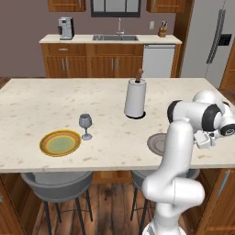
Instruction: Retrieve the wine glasses from the counter and place one next to each plate.
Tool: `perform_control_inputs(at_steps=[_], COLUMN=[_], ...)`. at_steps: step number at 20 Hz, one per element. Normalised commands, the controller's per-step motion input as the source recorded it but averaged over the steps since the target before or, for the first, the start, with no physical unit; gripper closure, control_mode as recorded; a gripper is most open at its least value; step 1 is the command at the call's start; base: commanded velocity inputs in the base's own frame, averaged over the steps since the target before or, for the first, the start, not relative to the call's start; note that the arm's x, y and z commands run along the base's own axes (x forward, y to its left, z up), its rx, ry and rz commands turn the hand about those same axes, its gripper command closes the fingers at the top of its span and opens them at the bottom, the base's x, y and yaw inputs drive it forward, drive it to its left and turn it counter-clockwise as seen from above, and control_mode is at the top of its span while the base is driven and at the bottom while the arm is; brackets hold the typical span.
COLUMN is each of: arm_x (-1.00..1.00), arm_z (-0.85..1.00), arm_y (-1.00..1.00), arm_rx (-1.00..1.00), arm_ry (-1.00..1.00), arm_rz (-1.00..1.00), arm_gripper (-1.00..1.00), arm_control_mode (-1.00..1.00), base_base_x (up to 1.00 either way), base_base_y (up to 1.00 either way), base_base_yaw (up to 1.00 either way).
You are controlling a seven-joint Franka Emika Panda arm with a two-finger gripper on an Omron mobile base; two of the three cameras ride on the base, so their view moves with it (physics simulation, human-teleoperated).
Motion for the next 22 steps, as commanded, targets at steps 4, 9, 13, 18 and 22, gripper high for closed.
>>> perform_control_inputs(at_steps=[4,9,13,18,22], arm_x=[0.28,0.24,0.22,0.23,0.04], arm_z=[-0.23,-0.25,-0.36,-0.3,-0.28], arm_y=[-0.22,-0.2,-0.02,0.0,0.0], arm_rx=[0.14,0.03,-0.11,-0.12,-0.06], arm_ry=[0.0,-0.01,-0.12,-0.07,-0.02], arm_rz=[0.12,0.04,0.0,-0.03,-0.04], arm_gripper=[1.0,1.0,1.0,1.0,1.0], arm_control_mode=[-1.0,-1.0,-1.0,-1.0,-1.0], base_base_x=[0.0,0.0,0.0,0.0,0.0], base_base_y=[0.0,0.0,0.0,0.0,0.0], base_base_yaw=[0.0,0.0,0.0,0.0,0.0])
